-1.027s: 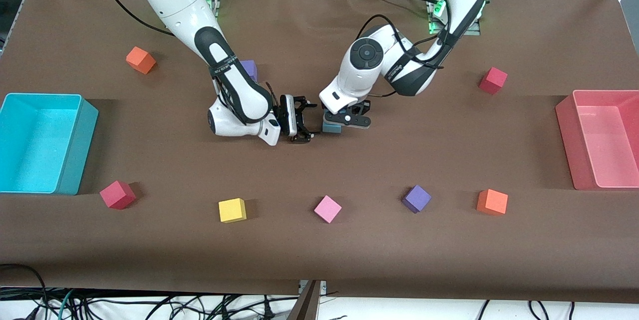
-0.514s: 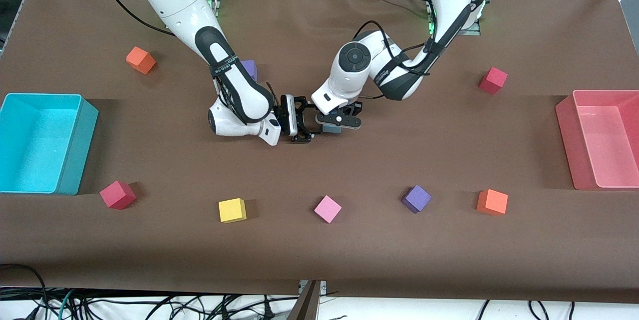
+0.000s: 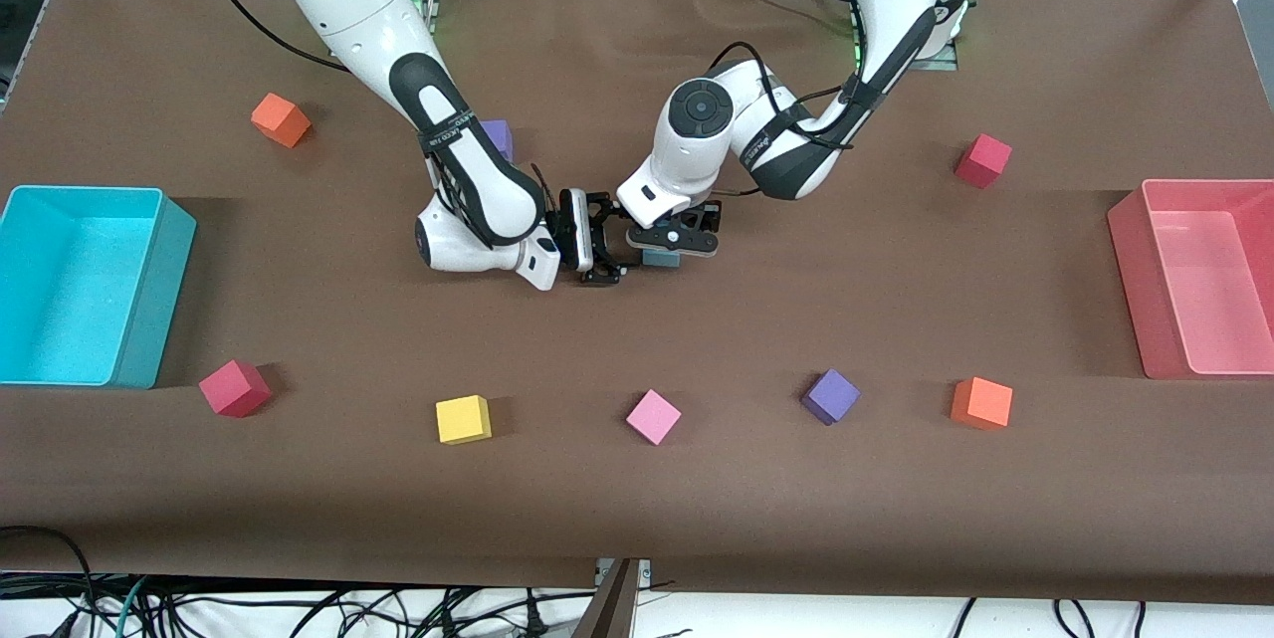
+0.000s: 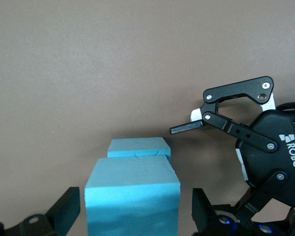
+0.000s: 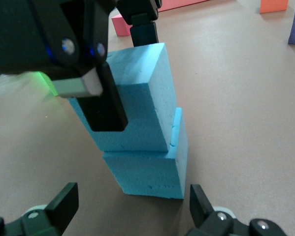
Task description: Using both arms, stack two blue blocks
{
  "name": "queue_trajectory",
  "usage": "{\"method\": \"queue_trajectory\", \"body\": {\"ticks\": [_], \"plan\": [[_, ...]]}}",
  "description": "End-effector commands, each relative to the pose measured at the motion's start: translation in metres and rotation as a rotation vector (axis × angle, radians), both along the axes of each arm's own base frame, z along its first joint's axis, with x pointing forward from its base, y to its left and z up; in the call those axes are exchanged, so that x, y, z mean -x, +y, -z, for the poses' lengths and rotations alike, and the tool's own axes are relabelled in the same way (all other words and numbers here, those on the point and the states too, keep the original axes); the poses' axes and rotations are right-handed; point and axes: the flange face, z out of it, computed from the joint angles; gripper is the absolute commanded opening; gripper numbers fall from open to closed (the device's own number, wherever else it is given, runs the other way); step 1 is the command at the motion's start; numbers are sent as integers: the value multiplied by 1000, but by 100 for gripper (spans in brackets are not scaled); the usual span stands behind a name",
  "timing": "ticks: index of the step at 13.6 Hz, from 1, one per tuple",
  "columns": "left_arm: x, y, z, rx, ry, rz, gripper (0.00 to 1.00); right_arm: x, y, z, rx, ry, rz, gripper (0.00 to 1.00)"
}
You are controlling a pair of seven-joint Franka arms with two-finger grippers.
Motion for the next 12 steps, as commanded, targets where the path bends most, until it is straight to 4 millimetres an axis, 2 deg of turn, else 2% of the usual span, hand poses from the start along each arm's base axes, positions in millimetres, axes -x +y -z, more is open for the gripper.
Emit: {"method": "queue_trajectory", "body": {"ticks": [1,7,10,12], "plan": [[-6,-2,-8,-8,-21,-11,100,-3,4,1,-13,-16,8,100],[-13,16,-61,-29,-20,-34,100,-14,-10,-4,1,-31,17,100],[-25,39,-90,-13,9,-22,100,-36,-36,-14,67,-85,-5,100],[-39,66,-117,-13,19,-29,100,-59,-59,-27,123,-121,-12,100]]}}
